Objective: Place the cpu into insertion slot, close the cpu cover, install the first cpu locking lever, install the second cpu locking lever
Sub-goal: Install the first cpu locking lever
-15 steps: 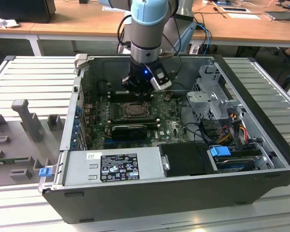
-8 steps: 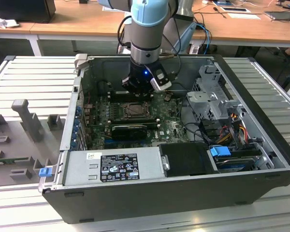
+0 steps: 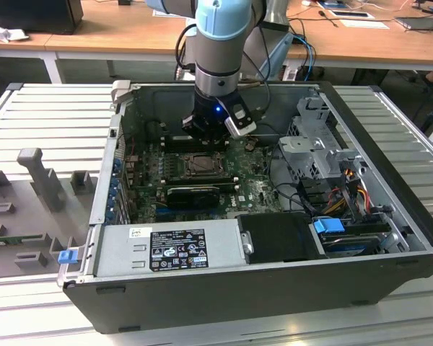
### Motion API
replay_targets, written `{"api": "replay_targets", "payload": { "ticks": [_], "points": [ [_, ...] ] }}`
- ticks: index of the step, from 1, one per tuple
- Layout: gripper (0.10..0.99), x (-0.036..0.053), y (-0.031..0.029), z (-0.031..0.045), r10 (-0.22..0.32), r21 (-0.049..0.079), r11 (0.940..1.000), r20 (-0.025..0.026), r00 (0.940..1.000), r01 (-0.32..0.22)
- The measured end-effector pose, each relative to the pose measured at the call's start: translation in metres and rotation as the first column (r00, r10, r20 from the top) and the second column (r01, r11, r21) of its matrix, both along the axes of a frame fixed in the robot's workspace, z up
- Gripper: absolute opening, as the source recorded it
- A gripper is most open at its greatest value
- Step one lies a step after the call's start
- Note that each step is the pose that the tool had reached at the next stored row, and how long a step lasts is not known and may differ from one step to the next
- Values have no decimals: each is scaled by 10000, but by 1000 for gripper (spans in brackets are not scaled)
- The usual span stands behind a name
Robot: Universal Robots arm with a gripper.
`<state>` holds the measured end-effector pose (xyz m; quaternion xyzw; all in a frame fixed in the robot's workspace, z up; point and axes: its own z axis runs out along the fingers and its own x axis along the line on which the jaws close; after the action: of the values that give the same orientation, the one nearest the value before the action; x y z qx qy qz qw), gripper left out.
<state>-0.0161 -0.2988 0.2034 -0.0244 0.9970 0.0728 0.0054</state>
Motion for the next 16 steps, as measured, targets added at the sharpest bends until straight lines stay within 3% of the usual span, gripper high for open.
{"api": "replay_targets", "payload": {
  "ticks": [12, 16],
  "points": [
    [106, 0, -25, -39, 0, 55, 10000, -2, 10000, 0],
    [106, 0, -25, 23, 1, 55, 10000, -1, 10000, -1]
  ]
}}
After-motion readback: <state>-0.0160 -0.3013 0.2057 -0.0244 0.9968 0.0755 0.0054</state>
